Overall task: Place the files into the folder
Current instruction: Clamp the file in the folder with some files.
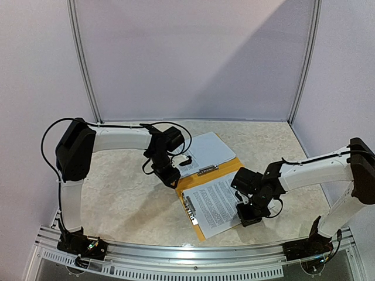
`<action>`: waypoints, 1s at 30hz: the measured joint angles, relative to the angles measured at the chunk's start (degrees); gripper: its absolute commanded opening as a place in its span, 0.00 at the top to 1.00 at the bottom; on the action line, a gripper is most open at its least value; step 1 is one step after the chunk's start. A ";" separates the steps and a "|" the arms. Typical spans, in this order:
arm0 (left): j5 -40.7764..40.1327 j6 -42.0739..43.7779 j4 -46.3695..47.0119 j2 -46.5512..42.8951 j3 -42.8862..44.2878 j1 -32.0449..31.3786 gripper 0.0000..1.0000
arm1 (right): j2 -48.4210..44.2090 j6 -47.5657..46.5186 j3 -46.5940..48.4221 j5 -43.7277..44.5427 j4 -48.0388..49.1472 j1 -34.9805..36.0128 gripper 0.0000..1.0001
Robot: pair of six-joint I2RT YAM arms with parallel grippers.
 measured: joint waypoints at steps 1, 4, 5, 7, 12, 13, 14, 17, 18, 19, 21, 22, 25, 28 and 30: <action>-0.09 0.00 -0.07 0.04 -0.09 0.00 0.54 | 0.17 0.11 0.17 0.28 0.24 0.02 1.00; -0.20 -0.02 -0.07 0.52 -0.11 0.00 0.54 | 0.63 0.15 0.66 1.18 0.66 0.07 1.00; -0.26 0.00 -0.11 0.85 -0.11 0.00 0.54 | 0.85 0.13 0.87 1.44 0.74 0.13 1.00; -0.33 0.00 -0.11 1.36 -0.11 0.00 0.54 | 1.31 0.11 1.38 2.05 0.92 0.22 1.00; -0.66 0.02 -0.11 1.68 -0.11 0.00 0.54 | 1.49 -0.15 1.66 2.78 1.22 0.28 1.00; -0.66 0.02 -0.11 1.68 -0.11 0.00 0.54 | 1.49 -0.24 1.68 2.82 1.25 0.28 1.00; -0.63 0.02 -0.11 1.68 -0.11 0.00 0.53 | 1.49 -0.33 1.70 2.86 1.27 0.28 1.00; -0.42 0.04 -0.13 1.68 -0.11 0.00 0.54 | 1.60 -0.87 1.92 2.82 1.27 0.28 1.00; -0.22 0.04 -0.15 1.68 -0.11 0.00 0.54 | 1.62 -1.22 2.01 2.64 1.38 0.28 1.00; 0.00 0.09 -0.15 1.68 -0.11 0.00 0.54 | 1.62 -1.57 2.05 2.38 1.68 0.28 1.00; 0.59 0.17 -0.15 1.68 -0.11 0.00 0.54 | 1.46 -2.56 2.05 1.44 2.38 0.28 1.00; 0.83 0.20 -0.15 1.68 -0.11 0.00 0.54 | 1.11 -2.97 2.01 0.72 2.69 0.28 0.99; 1.62 0.24 -0.15 1.68 -0.11 0.00 0.54 | -1.22 -4.28 1.55 -1.57 3.02 0.28 0.98; 1.64 0.26 -0.20 1.68 -0.11 0.00 0.54 | -3.69 -5.55 1.42 -3.32 2.56 0.31 0.95; 1.66 0.26 -0.22 1.68 -0.11 0.00 0.54 | -4.39 -6.36 1.44 -3.69 2.19 0.31 0.94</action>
